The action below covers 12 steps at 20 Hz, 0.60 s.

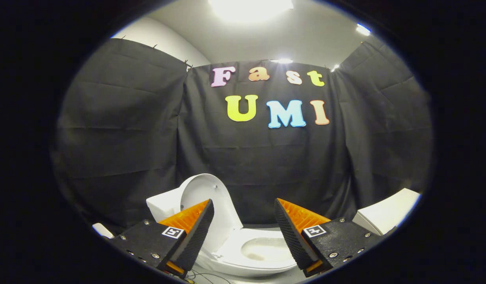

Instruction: Open the toilet lid.

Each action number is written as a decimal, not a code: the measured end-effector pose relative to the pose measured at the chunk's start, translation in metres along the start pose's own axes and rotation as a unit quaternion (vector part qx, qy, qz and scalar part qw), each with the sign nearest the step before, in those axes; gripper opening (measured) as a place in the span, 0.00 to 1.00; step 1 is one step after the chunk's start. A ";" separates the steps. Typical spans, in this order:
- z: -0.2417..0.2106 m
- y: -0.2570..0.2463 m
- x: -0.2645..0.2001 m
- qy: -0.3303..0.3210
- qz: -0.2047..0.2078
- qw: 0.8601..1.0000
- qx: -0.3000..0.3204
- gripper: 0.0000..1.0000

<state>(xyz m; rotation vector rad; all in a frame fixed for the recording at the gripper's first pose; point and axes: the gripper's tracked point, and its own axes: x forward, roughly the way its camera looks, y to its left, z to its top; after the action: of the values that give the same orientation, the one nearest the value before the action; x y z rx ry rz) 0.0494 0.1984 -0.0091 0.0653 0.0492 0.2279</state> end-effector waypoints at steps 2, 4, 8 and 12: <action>0.008 -0.030 -0.006 -0.010 -0.008 1.000 -0.010 0.94; 0.011 -0.058 -0.013 -0.014 -0.018 0.999 -0.030 0.94; 0.014 -0.102 -0.028 -0.026 -0.030 0.998 -0.058 0.94; 0.009 -0.133 -0.038 -0.027 -0.028 0.997 -0.060 0.94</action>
<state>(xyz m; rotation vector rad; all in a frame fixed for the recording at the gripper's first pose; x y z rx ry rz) 0.0428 0.0604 -0.0078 -0.0487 -0.0172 0.1718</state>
